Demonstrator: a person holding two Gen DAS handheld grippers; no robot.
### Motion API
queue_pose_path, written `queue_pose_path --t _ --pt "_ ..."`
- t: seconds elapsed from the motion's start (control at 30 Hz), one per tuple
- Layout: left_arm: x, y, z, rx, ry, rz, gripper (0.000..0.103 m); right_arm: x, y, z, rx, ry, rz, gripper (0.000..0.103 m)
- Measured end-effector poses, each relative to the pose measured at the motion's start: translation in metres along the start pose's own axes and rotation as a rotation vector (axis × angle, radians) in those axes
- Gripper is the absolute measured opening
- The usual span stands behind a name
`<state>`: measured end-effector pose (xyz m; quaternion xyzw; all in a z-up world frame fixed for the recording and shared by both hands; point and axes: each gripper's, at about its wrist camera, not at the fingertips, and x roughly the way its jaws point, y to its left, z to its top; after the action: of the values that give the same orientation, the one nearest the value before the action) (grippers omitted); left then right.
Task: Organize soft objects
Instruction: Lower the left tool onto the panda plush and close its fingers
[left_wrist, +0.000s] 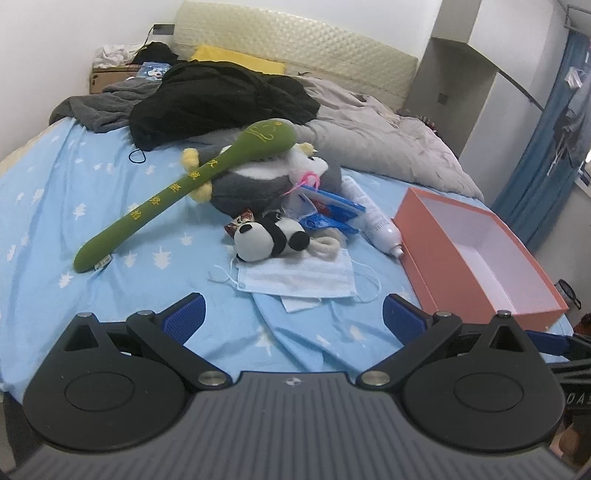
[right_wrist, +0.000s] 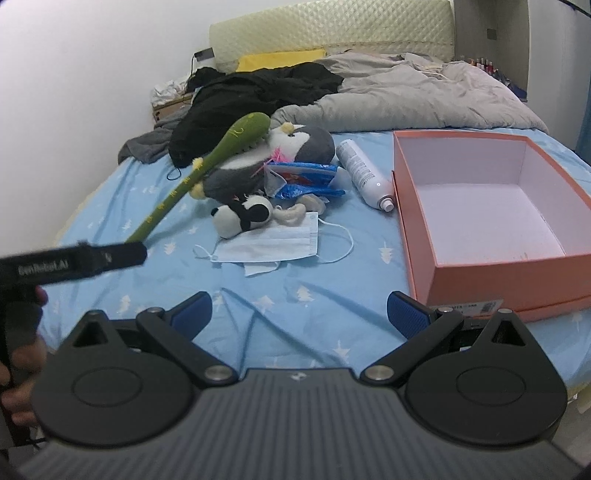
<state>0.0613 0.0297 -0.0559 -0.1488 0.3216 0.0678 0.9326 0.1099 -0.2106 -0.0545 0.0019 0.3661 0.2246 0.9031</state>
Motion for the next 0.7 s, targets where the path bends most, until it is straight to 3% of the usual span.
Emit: queue_pose_path --t 0.13,0.47,0.63,0.7 --pt "0.027 0.01 0.004 -0.003 0.009 0.015 0.103 0.02 0.004 0.0 -0.064 -0.02 -0.036 0.103" --pt "0.092 0.031 0.007 0.034 0.047 0.049 0.103 0.072 -0.001 0.012 -0.07 -0.009 -0.004 0.102" --pt "0.13 0.046 0.014 -0.018 0.092 0.031 0.103 0.105 -0.002 0.02 -0.08 0.022 -0.016 0.099" --pt "0.144 0.053 0.019 -0.043 0.107 0.024 0.103 0.12 -0.001 0.025 -0.081 0.042 -0.018 0.091"
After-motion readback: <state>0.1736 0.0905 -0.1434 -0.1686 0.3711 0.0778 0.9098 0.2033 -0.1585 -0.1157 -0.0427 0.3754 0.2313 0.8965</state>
